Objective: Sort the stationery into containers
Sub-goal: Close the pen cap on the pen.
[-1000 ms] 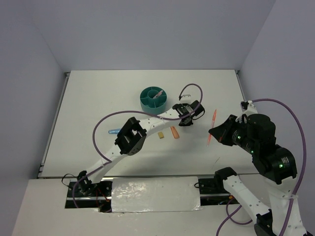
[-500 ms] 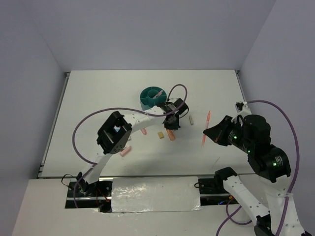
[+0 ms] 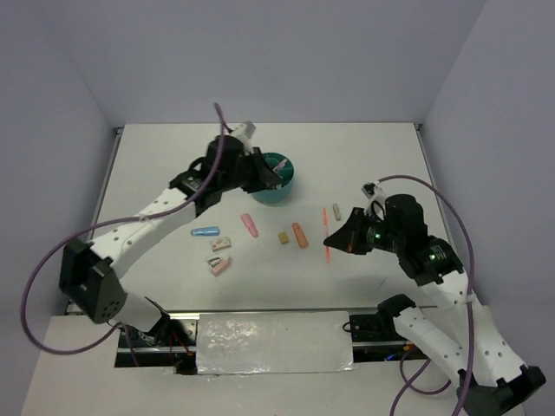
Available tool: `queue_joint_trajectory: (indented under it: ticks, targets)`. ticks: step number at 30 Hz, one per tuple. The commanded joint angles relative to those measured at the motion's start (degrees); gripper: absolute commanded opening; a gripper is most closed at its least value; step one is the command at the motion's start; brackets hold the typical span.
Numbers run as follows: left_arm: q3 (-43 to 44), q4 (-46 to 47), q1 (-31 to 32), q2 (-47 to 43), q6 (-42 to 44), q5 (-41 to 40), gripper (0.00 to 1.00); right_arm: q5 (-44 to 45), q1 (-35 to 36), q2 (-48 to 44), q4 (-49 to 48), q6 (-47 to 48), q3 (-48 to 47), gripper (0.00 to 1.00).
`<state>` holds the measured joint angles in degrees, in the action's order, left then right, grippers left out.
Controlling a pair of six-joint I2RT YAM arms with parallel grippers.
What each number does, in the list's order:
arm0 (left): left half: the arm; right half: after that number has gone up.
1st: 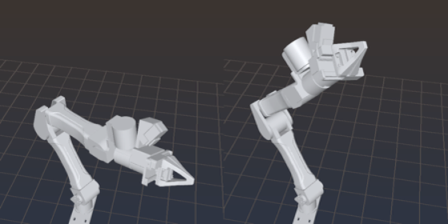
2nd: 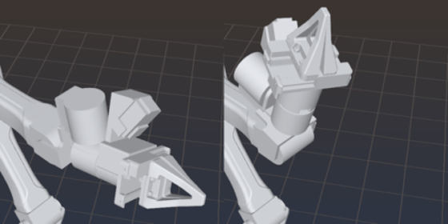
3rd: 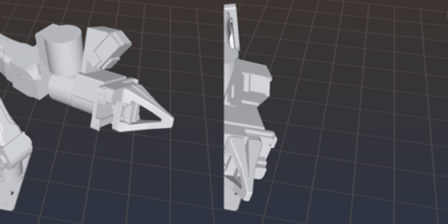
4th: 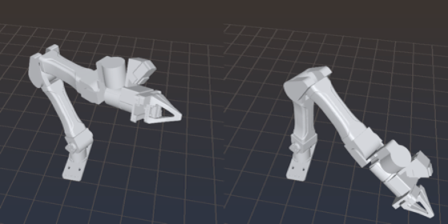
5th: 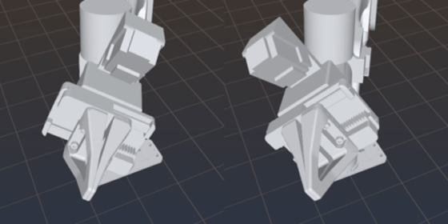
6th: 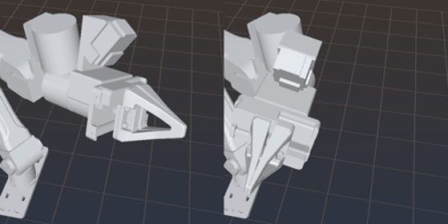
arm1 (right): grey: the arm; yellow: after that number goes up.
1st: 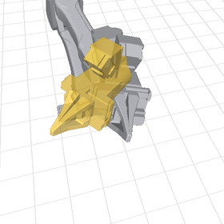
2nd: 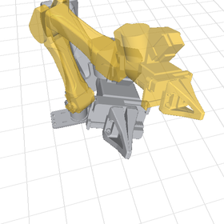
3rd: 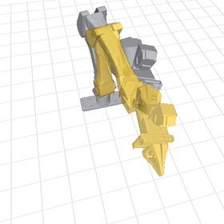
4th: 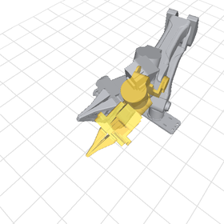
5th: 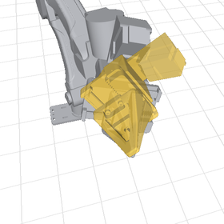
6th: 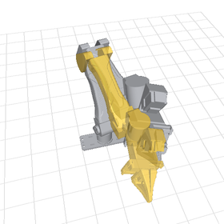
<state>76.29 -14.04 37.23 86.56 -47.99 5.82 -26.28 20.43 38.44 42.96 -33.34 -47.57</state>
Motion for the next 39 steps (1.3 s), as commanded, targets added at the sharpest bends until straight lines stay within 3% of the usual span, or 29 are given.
queue_joint_trajectory:
  ticks: [1, 3, 8, 12, 16, 21, 39]
  targets:
    - [-6.8, 16.0, -6.0, -8.3, 0.4, 13.1, 0.00, -3.5, 7.3, 3.6, -16.2, -2.7, -0.9, 0.00]
    - [-11.0, 20.2, -10.9, -12.9, -0.9, 20.8, 0.00, -1.0, 14.9, 8.4, -20.1, -3.9, -2.5, 0.00]
    - [-17.5, 33.9, -19.2, -21.7, -8.2, 30.3, 0.00, 3.8, 23.4, 16.0, -32.5, -10.4, -3.8, 0.00]
    - [-14.0, 31.2, -21.4, -25.8, -7.7, 33.3, 0.00, 7.5, 28.3, 20.4, -42.8, -13.9, -5.2, 0.00]
    - [-12.8, 31.1, -21.3, -27.4, -10.4, 34.1, 0.00, 13.8, 33.4, 24.1, -45.4, -13.2, -10.4, 0.00]
    - [-15.9, 35.6, -21.1, -29.3, -15.5, 33.1, 0.00, 20.0, 34.4, 24.8, -50.2, -13.9, -10.3, 0.00]
    - [-13.5, 28.5, -19.1, -28.6, -12.0, 29.7, 0.00, 19.5, 36.2, 24.8, -47.2, -8.1, -14.4, 0.00]
